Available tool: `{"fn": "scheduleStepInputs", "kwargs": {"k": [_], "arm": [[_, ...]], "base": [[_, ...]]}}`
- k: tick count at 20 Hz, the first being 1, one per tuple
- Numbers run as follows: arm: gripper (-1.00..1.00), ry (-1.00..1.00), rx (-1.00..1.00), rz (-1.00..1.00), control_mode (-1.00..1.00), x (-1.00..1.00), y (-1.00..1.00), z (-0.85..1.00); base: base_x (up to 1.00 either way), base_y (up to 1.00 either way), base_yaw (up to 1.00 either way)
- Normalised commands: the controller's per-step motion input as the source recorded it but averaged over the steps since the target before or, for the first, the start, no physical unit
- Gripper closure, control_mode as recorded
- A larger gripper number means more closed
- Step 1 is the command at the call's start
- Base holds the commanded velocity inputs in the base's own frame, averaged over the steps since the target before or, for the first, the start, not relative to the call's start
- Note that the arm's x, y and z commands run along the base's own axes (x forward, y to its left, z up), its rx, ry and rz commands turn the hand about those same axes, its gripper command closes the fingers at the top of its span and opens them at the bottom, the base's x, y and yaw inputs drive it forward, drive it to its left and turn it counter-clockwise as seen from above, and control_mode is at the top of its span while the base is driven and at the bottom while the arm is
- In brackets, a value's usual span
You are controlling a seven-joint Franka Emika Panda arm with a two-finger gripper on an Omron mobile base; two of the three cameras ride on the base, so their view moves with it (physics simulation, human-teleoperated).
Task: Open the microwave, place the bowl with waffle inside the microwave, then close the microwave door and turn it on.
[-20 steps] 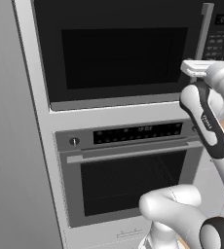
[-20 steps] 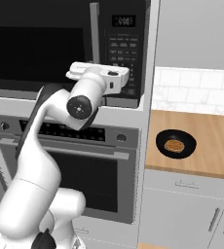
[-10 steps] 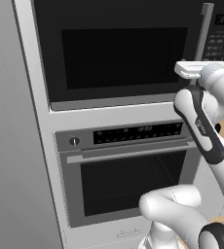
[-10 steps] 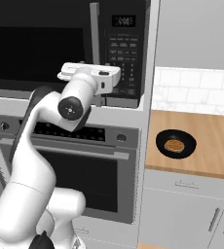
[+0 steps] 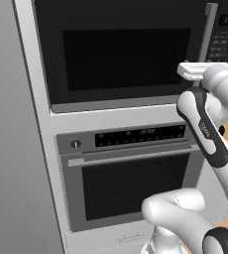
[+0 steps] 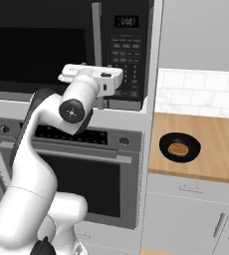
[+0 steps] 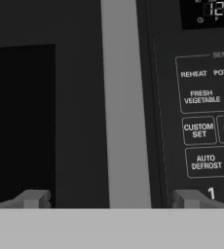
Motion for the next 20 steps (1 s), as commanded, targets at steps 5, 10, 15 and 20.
{"fn": "scheduleStepInputs", "kwargs": {"k": [5, 10, 15, 20], "arm": [[1.0, 0.0, 0.0, 0.0, -1.0, 0.0, 0.0, 0.0], [1.0, 0.0, 0.0, 0.0, -1.0, 0.0, 0.0, 0.0], [1.0, 0.0, 0.0, 0.0, -1.0, 0.0, 0.0, 0.0], [1.0, 0.0, 0.0, 0.0, -1.0, -0.13, 0.0, 0.0]], "base": [[0.0, 0.0, 0.0], [0.0, 0.0, 0.0], [0.0, 0.0, 0.0], [0.0, 0.0, 0.0]]}}
